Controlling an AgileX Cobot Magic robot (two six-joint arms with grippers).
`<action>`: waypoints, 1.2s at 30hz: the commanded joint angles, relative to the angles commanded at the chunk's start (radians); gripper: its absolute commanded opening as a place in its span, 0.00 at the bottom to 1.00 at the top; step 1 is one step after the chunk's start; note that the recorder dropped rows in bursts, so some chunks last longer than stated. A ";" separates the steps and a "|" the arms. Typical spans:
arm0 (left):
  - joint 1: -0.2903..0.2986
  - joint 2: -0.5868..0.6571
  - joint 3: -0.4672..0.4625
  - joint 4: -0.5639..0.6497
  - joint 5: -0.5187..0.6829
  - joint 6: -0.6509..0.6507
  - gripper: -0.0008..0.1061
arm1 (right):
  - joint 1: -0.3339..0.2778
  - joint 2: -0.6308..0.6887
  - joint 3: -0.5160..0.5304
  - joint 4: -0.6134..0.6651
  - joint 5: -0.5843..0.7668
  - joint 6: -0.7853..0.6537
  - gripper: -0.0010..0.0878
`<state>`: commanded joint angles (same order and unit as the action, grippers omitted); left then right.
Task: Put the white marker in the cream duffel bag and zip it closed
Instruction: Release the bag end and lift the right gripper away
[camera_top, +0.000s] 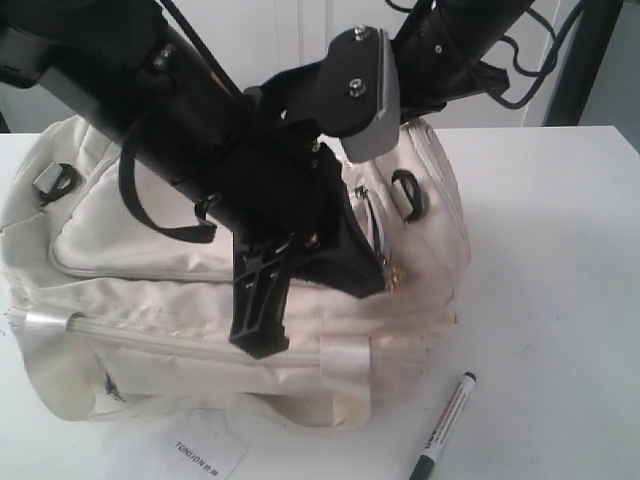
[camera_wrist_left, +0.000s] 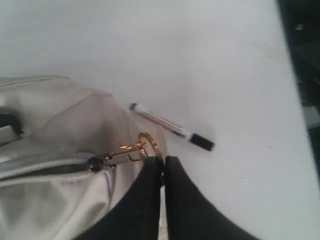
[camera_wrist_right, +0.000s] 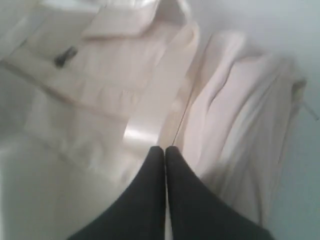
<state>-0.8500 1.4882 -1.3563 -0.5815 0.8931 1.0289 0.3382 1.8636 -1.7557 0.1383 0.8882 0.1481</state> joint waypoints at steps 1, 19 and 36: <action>0.000 0.000 0.000 0.000 0.004 0.000 0.01 | 0.000 0.000 0.000 0.000 0.000 0.006 0.01; 0.000 0.002 0.000 0.193 -0.498 -0.043 0.01 | -0.046 -0.093 -0.085 0.048 0.124 -0.089 0.31; 0.000 0.002 0.000 0.197 -0.378 -0.072 0.01 | -0.078 -0.052 0.085 0.176 0.284 -0.148 0.66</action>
<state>-0.8500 1.4902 -1.3563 -0.3843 0.5153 0.9568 0.2602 1.8121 -1.6712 0.3139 1.1718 0.0000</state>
